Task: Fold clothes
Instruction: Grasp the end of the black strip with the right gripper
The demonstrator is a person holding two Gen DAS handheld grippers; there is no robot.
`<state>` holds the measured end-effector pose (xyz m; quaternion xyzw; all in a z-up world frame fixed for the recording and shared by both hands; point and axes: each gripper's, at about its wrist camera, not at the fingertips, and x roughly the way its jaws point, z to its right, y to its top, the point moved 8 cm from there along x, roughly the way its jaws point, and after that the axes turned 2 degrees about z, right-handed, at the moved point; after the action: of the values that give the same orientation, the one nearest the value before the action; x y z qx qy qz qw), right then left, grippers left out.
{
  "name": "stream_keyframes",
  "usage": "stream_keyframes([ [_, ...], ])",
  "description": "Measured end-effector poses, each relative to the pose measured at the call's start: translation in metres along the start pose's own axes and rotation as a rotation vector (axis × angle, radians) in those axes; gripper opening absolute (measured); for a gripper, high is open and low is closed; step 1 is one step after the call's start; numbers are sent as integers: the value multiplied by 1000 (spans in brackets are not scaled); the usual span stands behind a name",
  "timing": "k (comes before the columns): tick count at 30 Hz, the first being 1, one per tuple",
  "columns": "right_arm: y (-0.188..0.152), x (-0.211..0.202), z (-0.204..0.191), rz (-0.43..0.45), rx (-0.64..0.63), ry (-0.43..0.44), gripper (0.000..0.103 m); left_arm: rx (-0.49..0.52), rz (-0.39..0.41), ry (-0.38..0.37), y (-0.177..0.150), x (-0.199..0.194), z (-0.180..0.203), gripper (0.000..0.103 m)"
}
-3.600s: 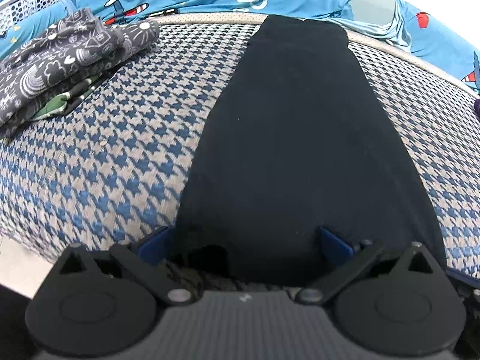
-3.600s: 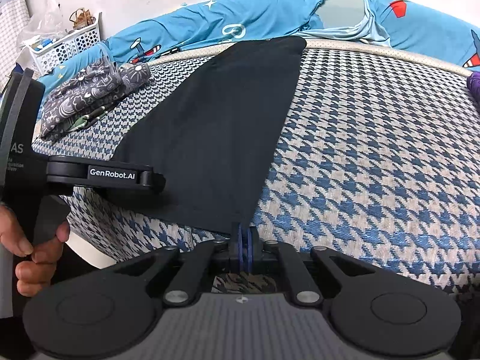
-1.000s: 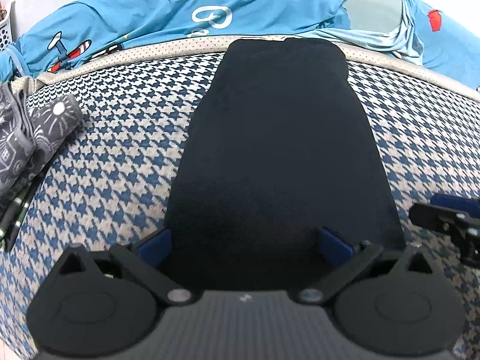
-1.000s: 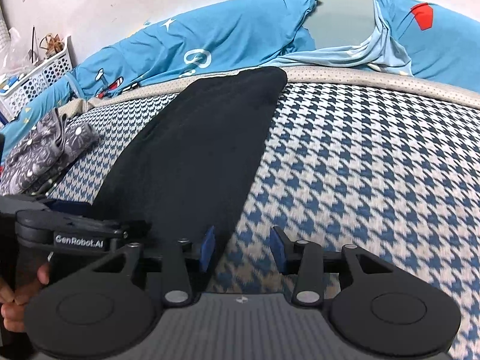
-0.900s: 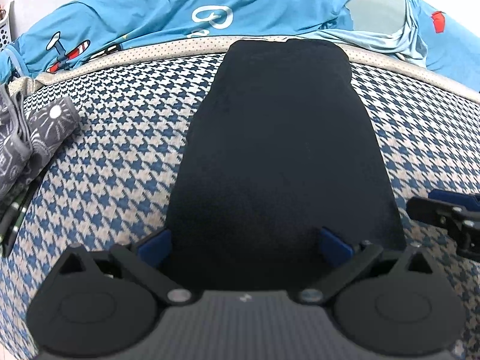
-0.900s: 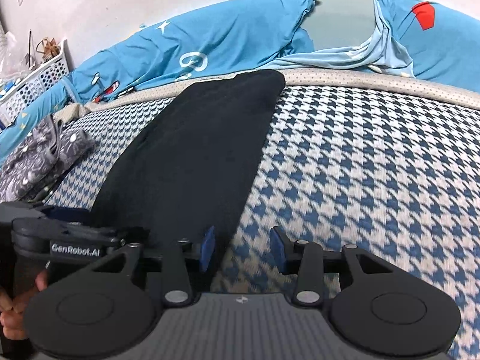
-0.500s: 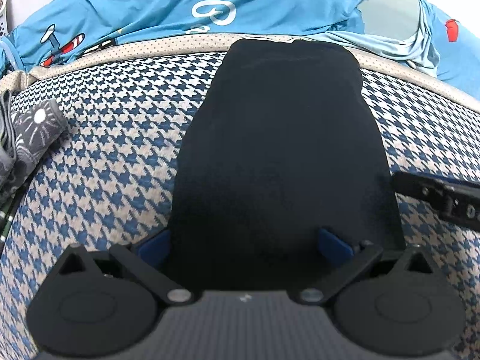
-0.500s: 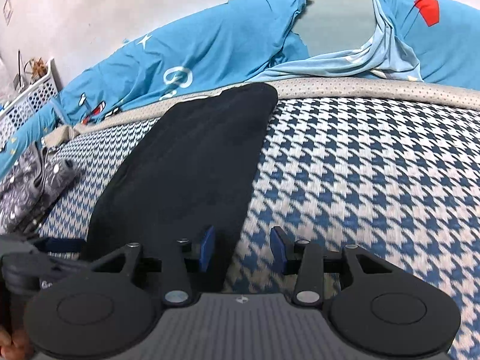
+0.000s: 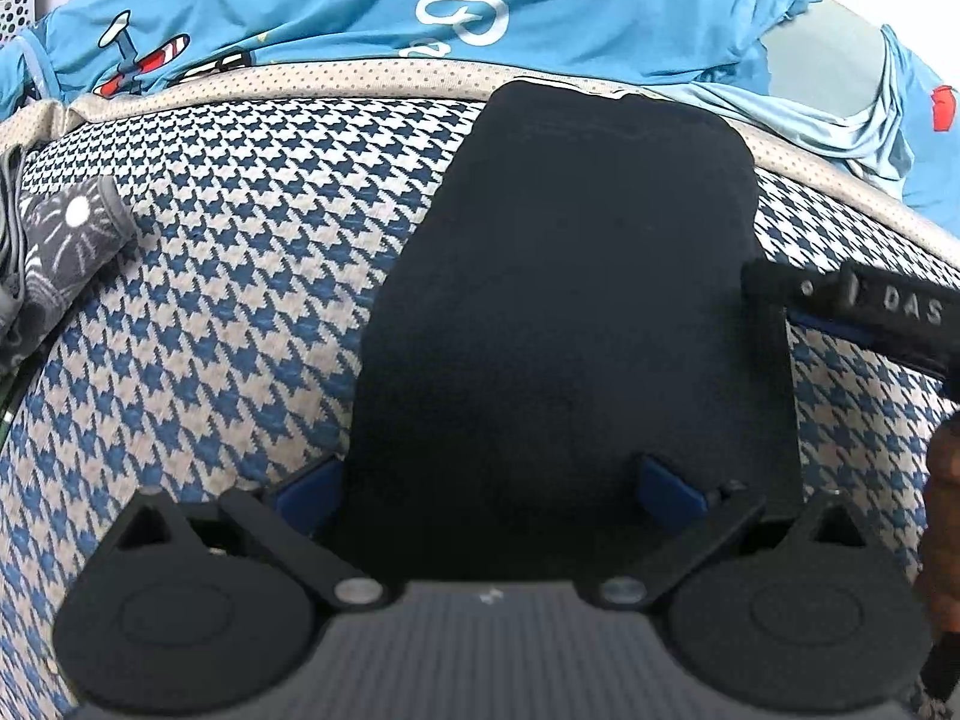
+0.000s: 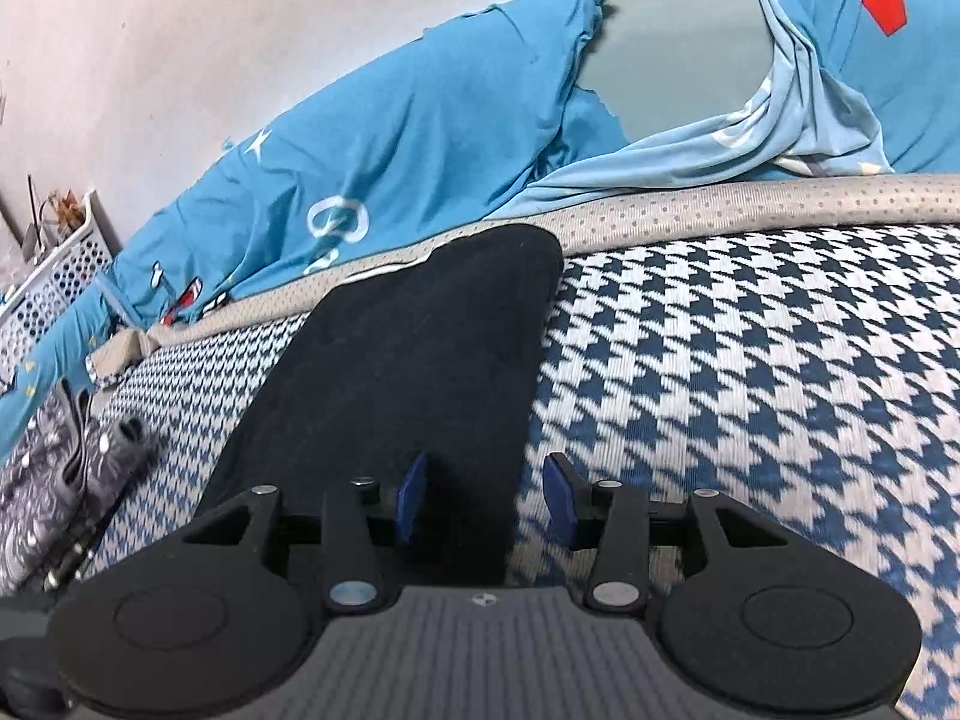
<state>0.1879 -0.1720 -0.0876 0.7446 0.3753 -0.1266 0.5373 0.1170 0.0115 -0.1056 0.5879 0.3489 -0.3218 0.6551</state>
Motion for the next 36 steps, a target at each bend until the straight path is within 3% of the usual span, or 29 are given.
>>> stream_keyframes([
  [11,26,25,18,57,102,54,45,10,-1,-2,-2,0,-1,103],
  [36,41,63,11,102,98,200,46,26,-12,2,-6,1,3,103],
])
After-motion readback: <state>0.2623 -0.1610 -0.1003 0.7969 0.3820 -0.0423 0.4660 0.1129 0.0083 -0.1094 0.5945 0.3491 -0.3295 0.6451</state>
